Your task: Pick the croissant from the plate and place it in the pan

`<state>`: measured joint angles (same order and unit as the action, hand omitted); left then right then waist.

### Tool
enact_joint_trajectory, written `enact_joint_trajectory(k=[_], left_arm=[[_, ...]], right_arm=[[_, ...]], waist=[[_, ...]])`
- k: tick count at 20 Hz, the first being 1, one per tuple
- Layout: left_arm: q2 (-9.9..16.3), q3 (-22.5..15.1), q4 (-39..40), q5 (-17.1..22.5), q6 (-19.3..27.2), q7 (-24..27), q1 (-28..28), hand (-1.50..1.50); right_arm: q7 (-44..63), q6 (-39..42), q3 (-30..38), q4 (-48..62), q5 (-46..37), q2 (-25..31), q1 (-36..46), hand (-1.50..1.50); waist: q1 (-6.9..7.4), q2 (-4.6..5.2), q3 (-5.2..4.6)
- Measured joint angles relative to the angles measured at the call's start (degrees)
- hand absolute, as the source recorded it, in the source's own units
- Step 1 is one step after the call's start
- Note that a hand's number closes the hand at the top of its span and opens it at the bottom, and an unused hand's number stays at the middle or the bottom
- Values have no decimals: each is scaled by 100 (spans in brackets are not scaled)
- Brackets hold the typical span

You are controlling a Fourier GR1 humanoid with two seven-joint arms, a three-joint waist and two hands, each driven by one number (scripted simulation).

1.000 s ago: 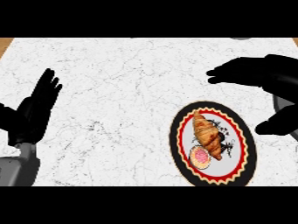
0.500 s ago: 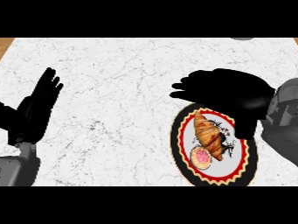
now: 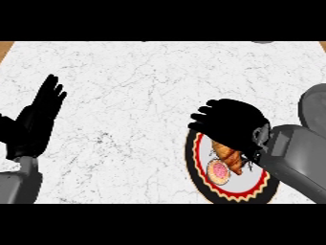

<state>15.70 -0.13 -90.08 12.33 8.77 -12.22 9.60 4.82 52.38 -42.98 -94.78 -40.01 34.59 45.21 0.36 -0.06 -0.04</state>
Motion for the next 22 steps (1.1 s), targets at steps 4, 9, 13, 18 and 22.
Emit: enact_joint_trajectory(k=[4,9,13,18,22], left_arm=[[25,87,-73,24,-43,-95,-1,0],[-44,68,-195,-46,-47,-128,-63,0],[-121,68,-224,-137,-82,-66,-169,0],[-218,94,-103,-246,-74,-60,-39,0],[-192,189,-131,-190,-219,-34,-114,0]], right_arm=[[-41,201,-214,-389,-405,173,-108,-150],[106,265,-422,-747,-1020,92,-169,-150],[162,315,-401,-866,-1399,-156,-375,-150],[279,338,-529,-870,-1837,-580,-712,-150],[329,228,-658,-579,-2256,-706,-860,-150]], waist=[[-16,-3,2],[-18,-3,4],[-17,-1,3],[-23,2,3],[-9,5,3]])
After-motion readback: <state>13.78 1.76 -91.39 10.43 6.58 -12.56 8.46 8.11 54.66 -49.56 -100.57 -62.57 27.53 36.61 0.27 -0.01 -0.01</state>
